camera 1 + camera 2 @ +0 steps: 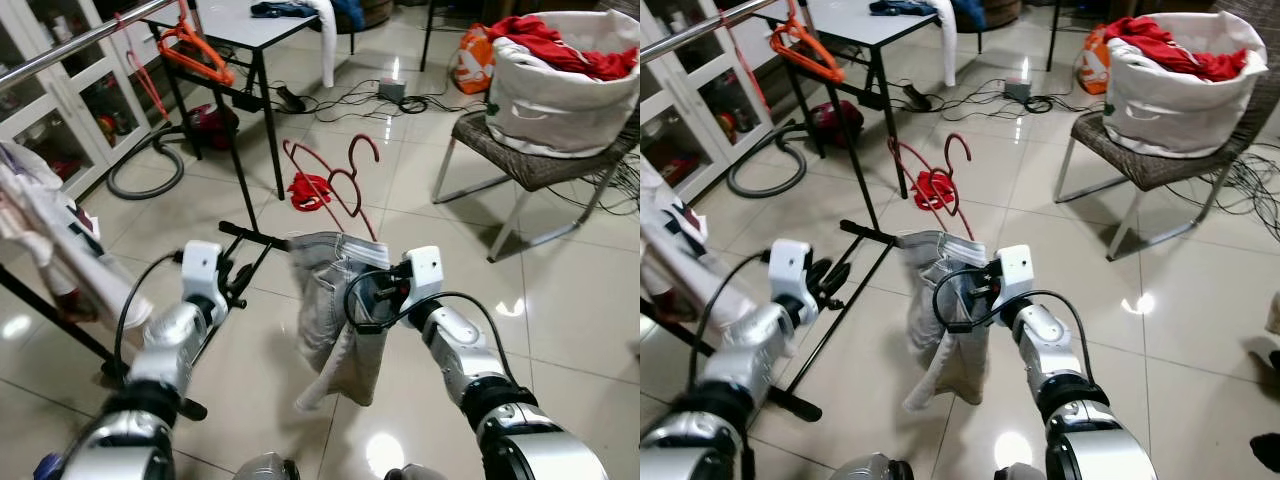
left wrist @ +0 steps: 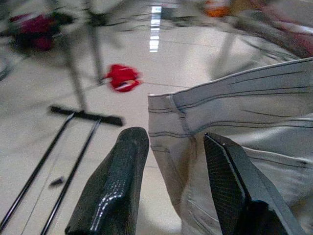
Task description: Hang hanger
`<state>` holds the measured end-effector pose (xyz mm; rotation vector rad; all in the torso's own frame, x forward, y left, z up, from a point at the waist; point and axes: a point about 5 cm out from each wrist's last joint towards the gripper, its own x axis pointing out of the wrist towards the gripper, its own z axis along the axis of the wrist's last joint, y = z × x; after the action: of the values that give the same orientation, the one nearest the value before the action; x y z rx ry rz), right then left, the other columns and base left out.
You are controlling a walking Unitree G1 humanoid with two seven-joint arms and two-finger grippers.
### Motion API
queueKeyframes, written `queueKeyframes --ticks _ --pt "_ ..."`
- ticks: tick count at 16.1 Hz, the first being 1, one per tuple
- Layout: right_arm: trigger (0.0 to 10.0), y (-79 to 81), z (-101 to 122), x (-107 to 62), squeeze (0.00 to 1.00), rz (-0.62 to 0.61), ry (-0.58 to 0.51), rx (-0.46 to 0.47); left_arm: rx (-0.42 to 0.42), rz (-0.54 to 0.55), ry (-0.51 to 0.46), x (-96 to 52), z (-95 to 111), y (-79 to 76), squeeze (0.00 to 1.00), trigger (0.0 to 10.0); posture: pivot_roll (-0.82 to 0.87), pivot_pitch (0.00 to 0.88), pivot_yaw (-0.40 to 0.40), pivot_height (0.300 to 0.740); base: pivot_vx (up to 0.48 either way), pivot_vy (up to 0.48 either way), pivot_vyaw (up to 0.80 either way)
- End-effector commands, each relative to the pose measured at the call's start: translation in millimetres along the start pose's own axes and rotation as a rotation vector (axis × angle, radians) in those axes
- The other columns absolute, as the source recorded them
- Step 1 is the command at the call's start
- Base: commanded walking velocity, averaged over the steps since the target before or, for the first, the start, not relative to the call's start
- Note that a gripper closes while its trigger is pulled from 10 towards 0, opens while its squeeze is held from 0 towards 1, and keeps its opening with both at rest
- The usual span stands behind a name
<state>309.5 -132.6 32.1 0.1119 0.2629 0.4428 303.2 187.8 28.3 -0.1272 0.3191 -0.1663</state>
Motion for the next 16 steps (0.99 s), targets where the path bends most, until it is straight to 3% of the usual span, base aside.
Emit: queueKeyframes --ticks 1,5,8,9,10,12,16 --pt "10.0 -6.1 8.6 -3.2 0.1 -0.016 -0.064 -0.003 -0.053 0.08 0.005 -4.2 -9.2 4.6 0.0 10.0 -0.08 0.0 0.075 0.74 0.0 0.0 0.0" --pt "10.0 -11.6 6.4 -12.2 0.1 -0.032 -0.078 -0.007 -0.118 0.189 0.007 -7.0 -22.3 0.9 0.0 10.0 -0.09 0.0 0.067 0.74 0.0 0.0 0.0" --pt "10.0 -13.6 14.3 -8.7 0.11 -0.026 -0.078 -0.018 -0.107 0.208 0.024 -6.2 -25.7 0.0 0.0 10.0 -0.1 0.0 0.059 0.74 0.0 0.0 0.0" --pt "10.0 -13.4 16.9 -7.6 0.11 -0.005 -0.076 -0.019 -0.117 0.2 0.033 -6.2 -27.1 -0.2 0.0 10.0 -0.1 0.0 0.059 0.74 0.0 0.0 0.0" --pt "10.0 -13.0 19.0 -7.3 0.11 0.025 -0.066 -0.025 -0.039 0.156 0.03 -6.6 -27.1 -3.4 0.0 10.0 -0.1 0.0 0.055 0.74 0.0 0.0 0.0" --pt "10.0 -13.8 24.1 -7.6 0.1 0.068 -0.061 -0.003 0.002 0.095 0.036 -6.8 -30.2 -10.2 0.0 10.0 -0.1 0.0 0.053 0.74 0.0 0.0 0.0" --pt "10.0 -17.2 22.1 -14.8 0.1 0.18 0.022 0.054 -0.032 0.094 -0.024 -3.7 -20.2 -9.4 0.0 10.0 -0.1 0.0 0.055 0.74 0.0 0.0 0.0"
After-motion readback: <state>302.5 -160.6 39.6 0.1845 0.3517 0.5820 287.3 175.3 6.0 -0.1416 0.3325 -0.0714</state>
